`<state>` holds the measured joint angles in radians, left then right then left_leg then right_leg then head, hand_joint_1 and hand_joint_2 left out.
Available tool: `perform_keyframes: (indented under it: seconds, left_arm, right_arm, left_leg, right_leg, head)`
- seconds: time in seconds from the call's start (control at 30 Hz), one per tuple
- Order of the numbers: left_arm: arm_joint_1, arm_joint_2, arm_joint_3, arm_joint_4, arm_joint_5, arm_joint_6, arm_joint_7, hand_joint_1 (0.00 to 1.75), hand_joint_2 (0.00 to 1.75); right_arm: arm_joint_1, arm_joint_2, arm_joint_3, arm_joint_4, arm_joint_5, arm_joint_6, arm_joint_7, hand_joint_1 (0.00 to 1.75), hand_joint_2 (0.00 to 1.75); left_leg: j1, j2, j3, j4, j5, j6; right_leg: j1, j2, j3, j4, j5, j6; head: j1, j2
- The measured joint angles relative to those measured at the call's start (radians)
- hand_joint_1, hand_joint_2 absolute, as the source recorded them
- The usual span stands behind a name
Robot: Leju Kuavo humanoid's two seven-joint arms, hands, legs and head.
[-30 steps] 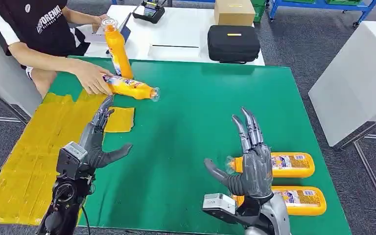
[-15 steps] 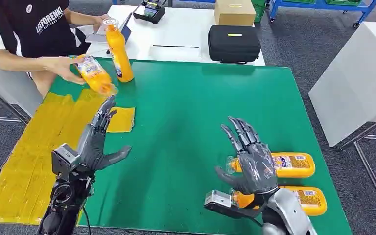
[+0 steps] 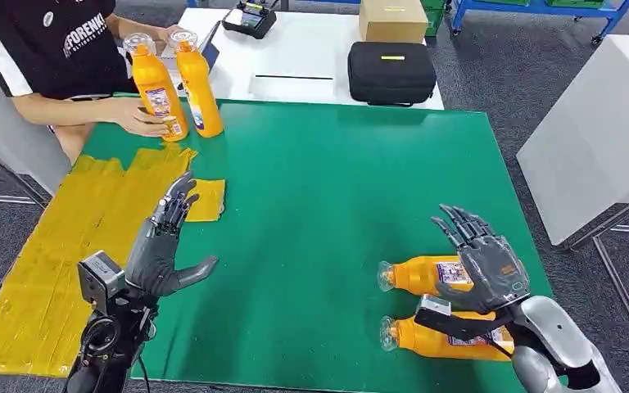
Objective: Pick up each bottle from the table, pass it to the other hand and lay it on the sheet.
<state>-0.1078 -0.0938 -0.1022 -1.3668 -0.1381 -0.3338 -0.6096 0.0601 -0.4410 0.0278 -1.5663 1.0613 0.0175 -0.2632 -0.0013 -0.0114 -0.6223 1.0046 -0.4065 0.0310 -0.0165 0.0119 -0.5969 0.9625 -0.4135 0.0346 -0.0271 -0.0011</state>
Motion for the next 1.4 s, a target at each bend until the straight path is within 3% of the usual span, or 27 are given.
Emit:
perform_keyframes:
  seconds: [0.27,0.67,1.4]
  left_arm:
    - [0.003,0.000,0.000,-0.017,0.001,-0.001,0.010,0.00,1.75]
    - [0.008,0.000,0.001,-0.035,0.000,0.000,0.019,0.00,1.75]
    - [-0.001,-0.004,0.001,-0.025,-0.001,0.002,0.032,0.00,1.75]
  right_arm:
    - [-0.026,0.021,-0.008,0.058,0.063,-0.067,0.027,0.00,1.75]
    - [-0.079,0.053,-0.008,0.179,0.085,-0.069,0.029,0.00,1.75]
    - [-0.085,0.067,-0.013,0.291,0.047,0.010,-0.011,0.00,1.75]
  left_leg:
    - [0.000,0.000,0.000,0.000,0.000,0.000]
    - [0.000,0.000,0.000,0.000,0.000,0.000]
    - [0.000,0.000,0.000,0.000,0.000,0.000]
  right_leg:
    - [0.000,0.000,0.000,0.000,0.000,0.000]
    - [0.000,0.000,0.000,0.000,0.000,0.000]
    - [0.000,0.000,0.000,0.000,0.000,0.000]
  head:
    - [0.000,0.000]
    - [0.000,0.000]
    - [0.000,0.000]
